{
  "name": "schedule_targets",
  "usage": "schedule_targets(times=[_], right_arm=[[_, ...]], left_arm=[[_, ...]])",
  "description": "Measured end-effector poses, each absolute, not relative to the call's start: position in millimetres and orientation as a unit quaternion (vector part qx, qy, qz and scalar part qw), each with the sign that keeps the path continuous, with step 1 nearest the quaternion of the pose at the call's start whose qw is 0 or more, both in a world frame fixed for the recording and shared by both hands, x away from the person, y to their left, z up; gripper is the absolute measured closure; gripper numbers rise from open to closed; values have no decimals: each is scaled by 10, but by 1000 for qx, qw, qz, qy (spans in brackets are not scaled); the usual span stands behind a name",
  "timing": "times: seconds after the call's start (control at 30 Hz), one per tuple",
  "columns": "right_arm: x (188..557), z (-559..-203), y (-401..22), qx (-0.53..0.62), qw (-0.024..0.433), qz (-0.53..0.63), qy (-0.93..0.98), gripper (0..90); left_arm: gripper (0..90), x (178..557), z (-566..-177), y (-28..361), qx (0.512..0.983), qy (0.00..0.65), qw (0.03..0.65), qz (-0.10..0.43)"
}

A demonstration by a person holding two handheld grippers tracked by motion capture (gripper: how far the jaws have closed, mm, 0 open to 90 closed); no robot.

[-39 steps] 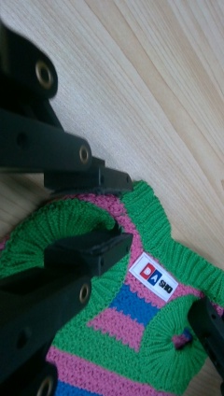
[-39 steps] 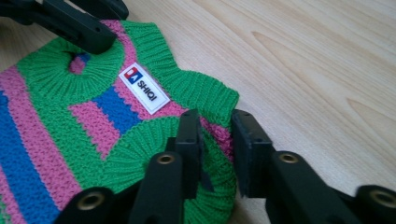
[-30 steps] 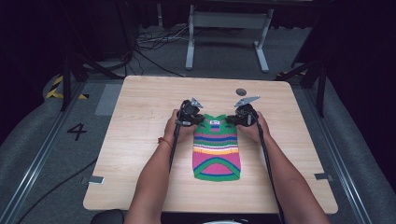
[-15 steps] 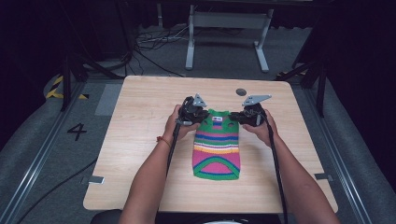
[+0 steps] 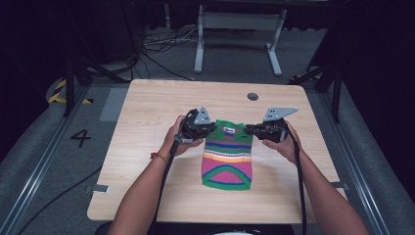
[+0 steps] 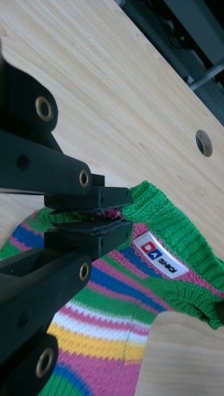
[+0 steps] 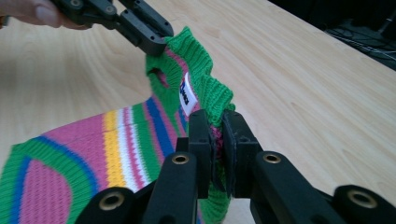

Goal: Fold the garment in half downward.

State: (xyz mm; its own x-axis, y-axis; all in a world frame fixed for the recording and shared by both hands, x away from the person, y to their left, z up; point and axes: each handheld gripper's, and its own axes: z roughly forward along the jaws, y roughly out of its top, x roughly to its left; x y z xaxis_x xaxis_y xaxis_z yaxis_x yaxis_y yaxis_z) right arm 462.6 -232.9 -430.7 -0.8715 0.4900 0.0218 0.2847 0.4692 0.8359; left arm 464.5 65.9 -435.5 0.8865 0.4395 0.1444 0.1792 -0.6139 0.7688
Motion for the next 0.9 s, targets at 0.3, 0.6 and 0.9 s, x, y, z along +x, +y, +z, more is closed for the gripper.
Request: schedule_targets(times=[0.3,0.6,0.9], right_arm=[[4348,-4367,-2302,192,95,456,864,830],[4100,-4421,-2295,166,79,454,872,827],[3811,-4538,-2335,142,59,426,892,821]], left_arm=[[833,4383,-4401,672,897,133,391,160],[832,4094,-4448,711,905,107,385,148],[830,3816,-4543,710,918,83,368,123]])
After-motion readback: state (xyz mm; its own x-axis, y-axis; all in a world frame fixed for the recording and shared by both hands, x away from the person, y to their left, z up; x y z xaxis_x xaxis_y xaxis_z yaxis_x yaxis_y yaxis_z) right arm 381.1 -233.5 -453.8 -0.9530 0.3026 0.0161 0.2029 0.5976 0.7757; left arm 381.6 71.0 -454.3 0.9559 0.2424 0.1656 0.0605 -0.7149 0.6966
